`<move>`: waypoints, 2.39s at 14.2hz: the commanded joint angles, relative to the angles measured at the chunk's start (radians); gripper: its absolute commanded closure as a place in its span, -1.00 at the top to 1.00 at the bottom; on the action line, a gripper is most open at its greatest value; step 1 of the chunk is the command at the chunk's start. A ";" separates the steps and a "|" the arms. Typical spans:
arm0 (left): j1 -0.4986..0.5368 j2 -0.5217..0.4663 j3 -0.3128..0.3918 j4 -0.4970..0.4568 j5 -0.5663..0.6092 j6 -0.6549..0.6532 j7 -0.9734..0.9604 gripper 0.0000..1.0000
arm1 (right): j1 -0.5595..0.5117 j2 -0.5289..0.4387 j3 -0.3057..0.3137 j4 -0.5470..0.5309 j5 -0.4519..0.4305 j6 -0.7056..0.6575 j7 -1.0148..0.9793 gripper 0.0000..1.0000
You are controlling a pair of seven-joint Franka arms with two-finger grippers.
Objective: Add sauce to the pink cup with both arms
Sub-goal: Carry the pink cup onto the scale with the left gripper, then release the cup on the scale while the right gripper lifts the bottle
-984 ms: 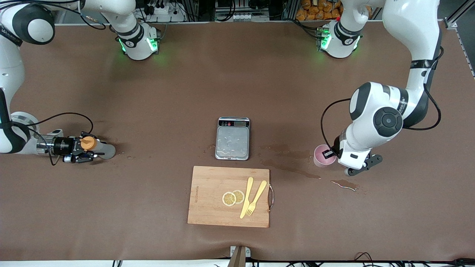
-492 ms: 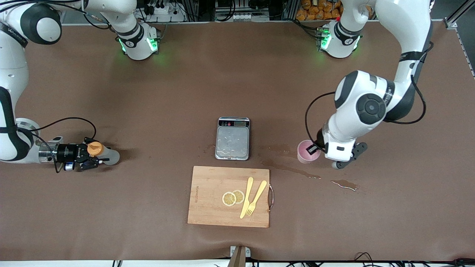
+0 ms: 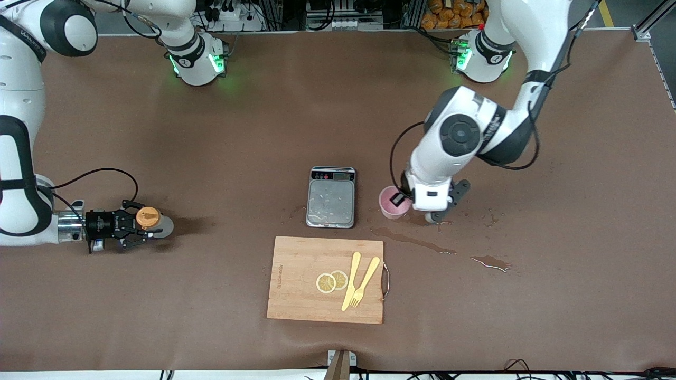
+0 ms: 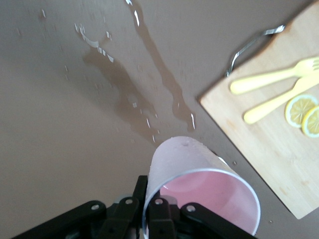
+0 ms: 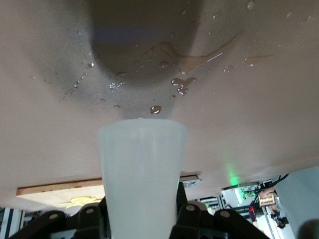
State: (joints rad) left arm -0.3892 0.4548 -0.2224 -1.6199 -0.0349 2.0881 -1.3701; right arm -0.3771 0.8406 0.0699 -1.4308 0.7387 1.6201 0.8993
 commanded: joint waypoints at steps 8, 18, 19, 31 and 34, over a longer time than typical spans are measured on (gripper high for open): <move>-0.195 0.218 0.021 0.173 0.004 0.167 -0.290 -1.00 | 0.099 -0.077 -0.009 0.041 -0.137 -0.008 0.181 -0.10; -0.275 0.289 0.043 0.175 0.015 0.239 -0.290 -1.00 | 0.216 -0.097 -0.009 0.087 -0.265 0.015 0.381 -0.12; -0.277 0.294 0.043 0.175 0.021 0.239 -0.291 -1.00 | 0.231 -0.097 -0.009 0.095 -0.280 0.017 0.412 -0.12; -0.266 0.265 0.043 0.179 0.033 0.237 -0.314 1.00 | 0.411 -0.097 -0.009 0.171 -0.404 0.038 0.759 -0.15; -0.246 0.239 0.043 0.175 0.036 0.225 -0.313 1.00 | 0.457 -0.097 -0.009 0.177 -0.421 0.040 0.837 -0.16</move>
State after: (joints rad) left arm -0.6501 0.7264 -0.1813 -1.4340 -0.0260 2.3256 -1.6559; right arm 0.0475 0.7638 0.0691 -1.2612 0.3432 1.6675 1.6725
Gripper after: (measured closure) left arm 0.000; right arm 0.568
